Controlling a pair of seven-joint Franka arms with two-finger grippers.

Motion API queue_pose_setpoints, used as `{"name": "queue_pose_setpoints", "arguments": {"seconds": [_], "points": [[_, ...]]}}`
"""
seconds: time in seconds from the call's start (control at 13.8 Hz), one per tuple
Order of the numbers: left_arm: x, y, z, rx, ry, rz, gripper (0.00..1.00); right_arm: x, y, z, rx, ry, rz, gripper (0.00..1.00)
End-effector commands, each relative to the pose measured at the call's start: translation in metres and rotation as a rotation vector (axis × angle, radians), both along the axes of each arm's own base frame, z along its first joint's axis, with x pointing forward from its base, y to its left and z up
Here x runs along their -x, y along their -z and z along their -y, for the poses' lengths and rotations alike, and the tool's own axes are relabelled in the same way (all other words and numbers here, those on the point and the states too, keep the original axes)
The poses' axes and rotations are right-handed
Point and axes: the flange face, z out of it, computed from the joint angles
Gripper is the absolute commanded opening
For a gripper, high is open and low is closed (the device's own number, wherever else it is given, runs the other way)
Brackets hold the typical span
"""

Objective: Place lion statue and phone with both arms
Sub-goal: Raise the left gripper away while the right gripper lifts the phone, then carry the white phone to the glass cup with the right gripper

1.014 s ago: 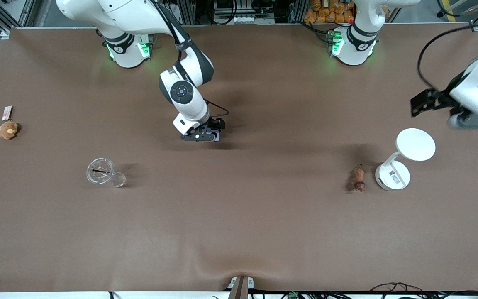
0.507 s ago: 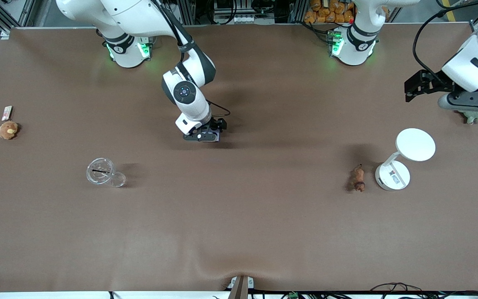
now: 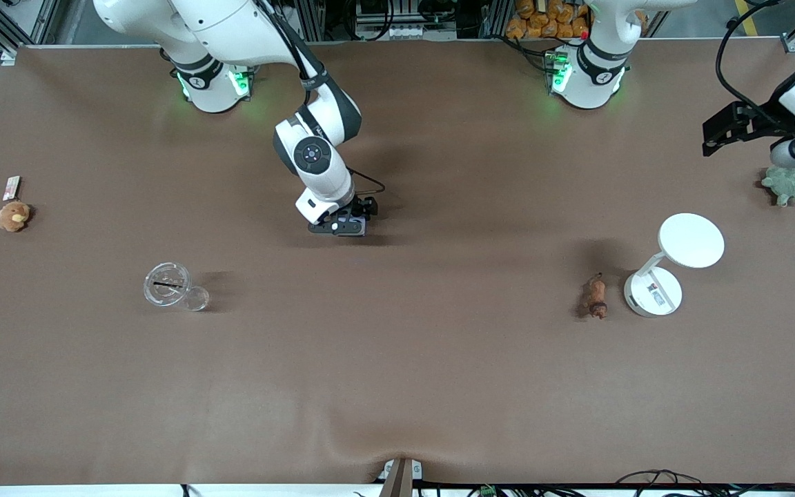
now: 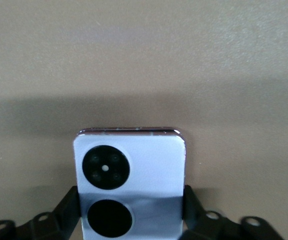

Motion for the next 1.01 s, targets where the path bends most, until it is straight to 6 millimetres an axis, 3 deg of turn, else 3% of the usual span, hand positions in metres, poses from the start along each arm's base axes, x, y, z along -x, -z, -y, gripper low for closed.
{"name": "queue_pose_setpoints", "arguments": {"seconds": [0.0,0.22,0.58,0.94], "points": [[0.005,-0.004,0.003,0.018,0.021,-0.001,1.0,-0.014,-0.019,-0.001,-0.004,0.009,0.021,0.0],[-0.002,-0.001,0.007,0.008,0.041,0.017,1.0,-0.071,-0.059,0.028,0.031,0.096,-0.027,0.0],[-0.004,-0.006,0.005,0.024,0.055,0.049,1.0,-0.129,-0.062,0.124,0.056,0.136,0.023,0.0],[-0.001,-0.007,0.004,0.027,0.092,0.038,1.0,-0.158,-0.054,0.199,0.051,0.067,0.022,0.0]]}}
